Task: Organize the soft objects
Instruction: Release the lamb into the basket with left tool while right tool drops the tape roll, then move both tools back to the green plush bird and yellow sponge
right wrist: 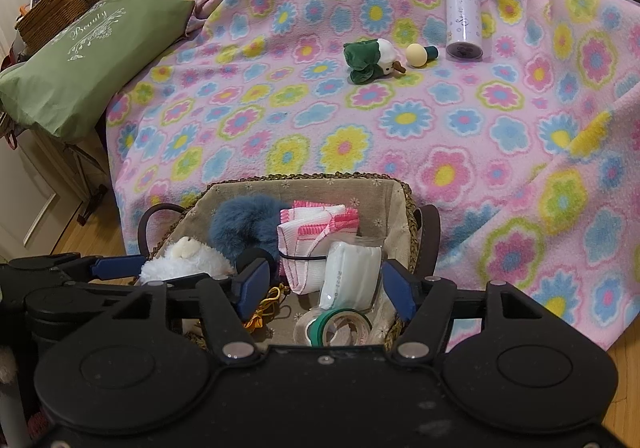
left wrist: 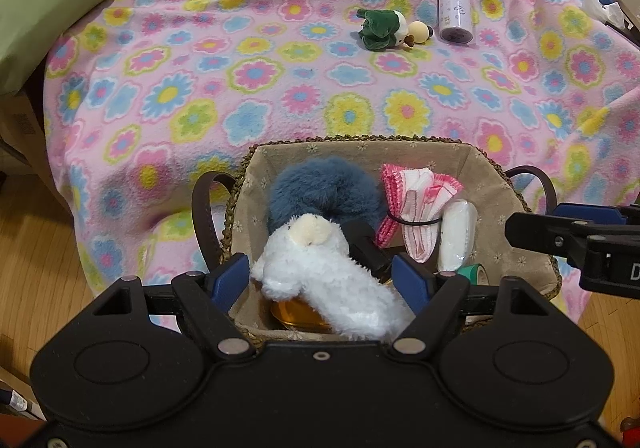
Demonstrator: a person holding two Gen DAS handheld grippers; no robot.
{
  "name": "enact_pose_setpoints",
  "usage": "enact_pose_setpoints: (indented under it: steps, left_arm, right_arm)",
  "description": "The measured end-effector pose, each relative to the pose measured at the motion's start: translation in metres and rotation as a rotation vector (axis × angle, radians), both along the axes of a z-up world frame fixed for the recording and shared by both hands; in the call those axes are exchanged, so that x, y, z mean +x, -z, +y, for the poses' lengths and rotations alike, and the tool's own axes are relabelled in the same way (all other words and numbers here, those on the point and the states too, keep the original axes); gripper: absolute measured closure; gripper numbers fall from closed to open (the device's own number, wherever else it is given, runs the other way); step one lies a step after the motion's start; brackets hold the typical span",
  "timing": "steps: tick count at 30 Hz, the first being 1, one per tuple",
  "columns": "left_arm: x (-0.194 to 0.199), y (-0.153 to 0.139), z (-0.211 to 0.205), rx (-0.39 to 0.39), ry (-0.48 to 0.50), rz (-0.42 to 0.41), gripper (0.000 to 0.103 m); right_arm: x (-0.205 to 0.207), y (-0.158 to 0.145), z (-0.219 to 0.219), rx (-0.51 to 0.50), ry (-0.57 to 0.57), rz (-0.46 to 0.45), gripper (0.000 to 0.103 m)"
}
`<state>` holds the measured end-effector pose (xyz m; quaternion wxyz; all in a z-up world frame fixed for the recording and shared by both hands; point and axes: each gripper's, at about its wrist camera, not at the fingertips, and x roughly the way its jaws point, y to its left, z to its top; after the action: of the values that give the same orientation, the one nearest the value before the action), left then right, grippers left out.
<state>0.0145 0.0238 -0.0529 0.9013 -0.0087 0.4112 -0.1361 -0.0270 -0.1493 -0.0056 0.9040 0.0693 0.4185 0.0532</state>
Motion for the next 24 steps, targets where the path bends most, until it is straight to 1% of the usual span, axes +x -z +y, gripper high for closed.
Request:
enact_pose_setpoints:
  steps: [2, 3, 4, 5, 8, 10, 12, 14, 15, 16, 17, 19, 22, 24]
  left_arm:
    - [0.0, -0.001, 0.0, 0.002, 0.0, -0.004, 0.027]
    - [0.001, -0.002, 0.0, 0.004, 0.001, -0.007, 0.024]
    - [0.001, -0.003, 0.0, 0.005, 0.002, -0.012, 0.019]
    - [0.002, -0.004, 0.0, 0.009, 0.004, -0.021, 0.018]
    - [0.005, -0.013, 0.001, 0.025, 0.002, -0.055, 0.018]
    - [0.01, -0.02, 0.002, 0.029, 0.0, -0.078, 0.018]
    - [0.016, -0.027, 0.005, 0.04, -0.008, -0.104, 0.017]
    - [0.024, -0.035, 0.006, 0.059, -0.016, -0.139, 0.017]
    - [0.028, -0.039, 0.007, 0.069, -0.018, -0.155, 0.017]
    - [0.033, -0.042, 0.008, 0.077, -0.019, -0.172, 0.016]
    - [0.037, -0.045, 0.009, 0.083, -0.021, -0.186, 0.014]
    - [0.047, -0.051, 0.009, 0.085, -0.021, -0.211, 0.013]
    - [0.064, -0.057, 0.009, 0.073, -0.007, -0.228, 0.013]
    - [0.076, -0.06, 0.008, 0.063, 0.004, -0.236, 0.013]
  right_arm:
    - [0.001, -0.001, 0.0, -0.007, -0.002, -0.004, 0.037]
    - [0.001, -0.002, 0.0, -0.011, -0.004, -0.007, 0.035]
    - [0.002, -0.003, 0.0, -0.018, -0.005, -0.012, 0.033]
    - [0.003, -0.004, 0.0, -0.028, -0.007, -0.017, 0.032]
    - [0.006, -0.009, -0.001, -0.061, -0.01, -0.043, 0.028]
    - [0.01, -0.013, -0.003, -0.079, -0.007, -0.057, 0.022]
    - [0.014, -0.018, -0.004, -0.096, -0.007, -0.073, 0.021]
    - [0.019, -0.023, -0.006, -0.122, -0.009, -0.091, 0.016]
    - [0.021, -0.025, -0.006, -0.134, -0.007, -0.103, 0.011]
    - [0.025, -0.028, -0.008, -0.146, -0.006, -0.114, 0.009]
    - [0.029, -0.03, -0.009, -0.157, -0.005, -0.12, 0.008]
    - [0.04, -0.032, -0.013, -0.171, 0.0, -0.123, 0.005]
    - [0.058, -0.035, -0.019, -0.192, 0.011, -0.139, 0.004]
    - [0.069, -0.036, -0.021, -0.223, 0.022, -0.151, 0.004]
